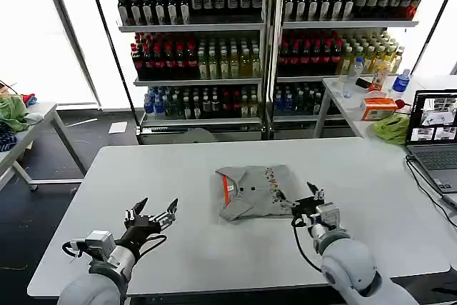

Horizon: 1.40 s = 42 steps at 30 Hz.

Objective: Fold and organize the clothes.

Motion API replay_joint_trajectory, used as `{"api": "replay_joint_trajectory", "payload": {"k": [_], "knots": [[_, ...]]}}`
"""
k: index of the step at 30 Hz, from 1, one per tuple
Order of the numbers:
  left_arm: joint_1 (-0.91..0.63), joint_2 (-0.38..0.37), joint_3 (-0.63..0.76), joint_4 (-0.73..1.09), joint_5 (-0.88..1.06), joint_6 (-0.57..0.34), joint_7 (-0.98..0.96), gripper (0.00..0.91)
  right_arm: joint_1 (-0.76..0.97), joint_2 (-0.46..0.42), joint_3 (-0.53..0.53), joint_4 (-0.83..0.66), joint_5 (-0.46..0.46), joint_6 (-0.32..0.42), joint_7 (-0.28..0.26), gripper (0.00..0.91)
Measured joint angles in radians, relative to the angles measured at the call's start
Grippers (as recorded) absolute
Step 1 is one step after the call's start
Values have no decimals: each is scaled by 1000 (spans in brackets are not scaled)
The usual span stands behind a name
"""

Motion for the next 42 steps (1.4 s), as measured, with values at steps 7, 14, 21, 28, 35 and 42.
{"api": "replay_joint_trajectory", "payload": {"k": [7,14,21,28,35,42], "knots": [[-5,-29,-14,2,27,-38,-7,907,-31,26,148,18,21,1,14,907],[-13,-48,-15,17,77,-79,-5,907,-75,51,269,37,30,1,22,907],[-17,-51,-11,29,92,-103,5,907,-113,66,348,62,34,1,24,907],[-27,-43,-3,38,96,-117,17,907,-149,68,405,81,39,1,27,907],[-28,-41,-4,41,104,-126,23,907,-171,79,433,100,40,1,28,907],[-19,-38,-13,31,134,-126,51,907,-187,81,445,113,38,1,28,907]]}}
